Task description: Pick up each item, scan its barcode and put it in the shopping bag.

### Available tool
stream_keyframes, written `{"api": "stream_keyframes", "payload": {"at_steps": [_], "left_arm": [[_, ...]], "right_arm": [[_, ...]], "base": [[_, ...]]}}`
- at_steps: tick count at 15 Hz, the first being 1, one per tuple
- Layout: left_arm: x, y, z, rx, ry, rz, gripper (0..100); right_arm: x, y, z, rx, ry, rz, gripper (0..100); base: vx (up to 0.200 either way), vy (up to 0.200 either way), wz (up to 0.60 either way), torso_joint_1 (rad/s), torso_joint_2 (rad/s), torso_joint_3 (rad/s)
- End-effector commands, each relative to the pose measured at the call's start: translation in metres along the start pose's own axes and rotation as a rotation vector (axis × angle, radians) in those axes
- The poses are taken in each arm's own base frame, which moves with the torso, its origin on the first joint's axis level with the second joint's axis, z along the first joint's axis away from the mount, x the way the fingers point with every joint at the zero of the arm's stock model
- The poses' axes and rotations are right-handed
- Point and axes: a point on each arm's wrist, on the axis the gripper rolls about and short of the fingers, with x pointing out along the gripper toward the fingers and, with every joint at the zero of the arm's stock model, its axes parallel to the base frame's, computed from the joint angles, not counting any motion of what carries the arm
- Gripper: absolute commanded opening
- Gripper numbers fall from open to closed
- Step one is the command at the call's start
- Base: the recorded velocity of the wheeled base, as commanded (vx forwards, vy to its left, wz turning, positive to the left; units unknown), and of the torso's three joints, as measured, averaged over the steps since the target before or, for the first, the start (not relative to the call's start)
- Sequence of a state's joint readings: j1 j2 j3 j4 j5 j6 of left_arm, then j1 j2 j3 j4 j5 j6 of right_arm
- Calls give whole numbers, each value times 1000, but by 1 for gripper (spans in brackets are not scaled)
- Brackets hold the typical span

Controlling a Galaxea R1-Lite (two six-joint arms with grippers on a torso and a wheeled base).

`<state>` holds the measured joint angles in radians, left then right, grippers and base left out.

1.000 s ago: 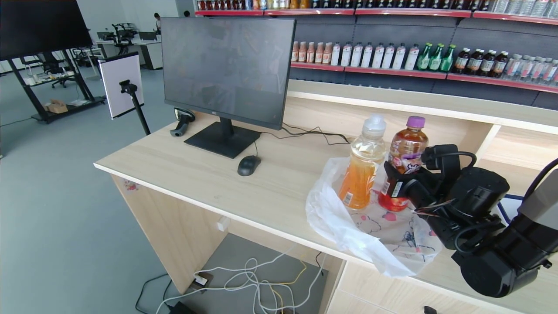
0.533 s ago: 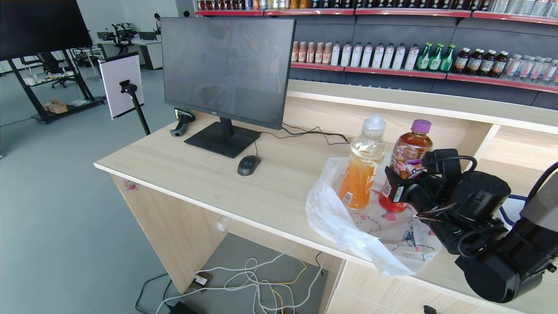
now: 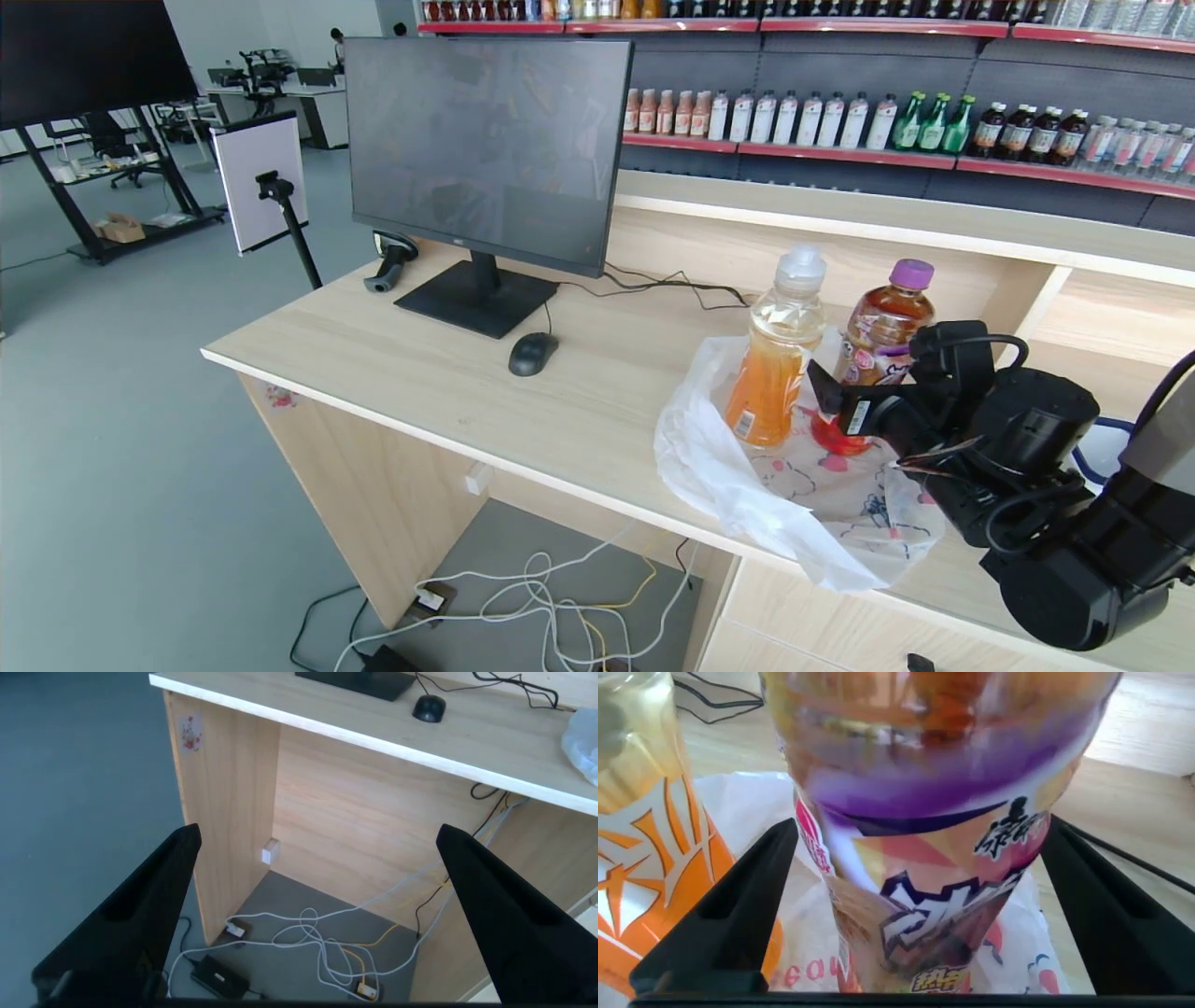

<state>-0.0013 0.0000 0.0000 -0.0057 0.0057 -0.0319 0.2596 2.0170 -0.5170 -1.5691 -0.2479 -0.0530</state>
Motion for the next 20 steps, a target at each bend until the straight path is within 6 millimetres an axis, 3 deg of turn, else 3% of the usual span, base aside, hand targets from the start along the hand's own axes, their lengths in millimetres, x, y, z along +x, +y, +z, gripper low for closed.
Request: {"api": "stream_keyframes", "payload": {"at_steps": [1,7,20], "left_arm": [[0,0,0,0,1,0,100],[0,0,0,1,0,2,100],[0,0,0,3,3,0,100]], "right_arm": [[-3,-3,1,-1,0,-6,100],[-16,-6,7,-3,3,-4,100],[-69,-17,40,1,-51,5,100]], "base": [[0,0,0,0,0,0],[0,0,0,0,0,0],[0,0,0,0,0,0]]}}
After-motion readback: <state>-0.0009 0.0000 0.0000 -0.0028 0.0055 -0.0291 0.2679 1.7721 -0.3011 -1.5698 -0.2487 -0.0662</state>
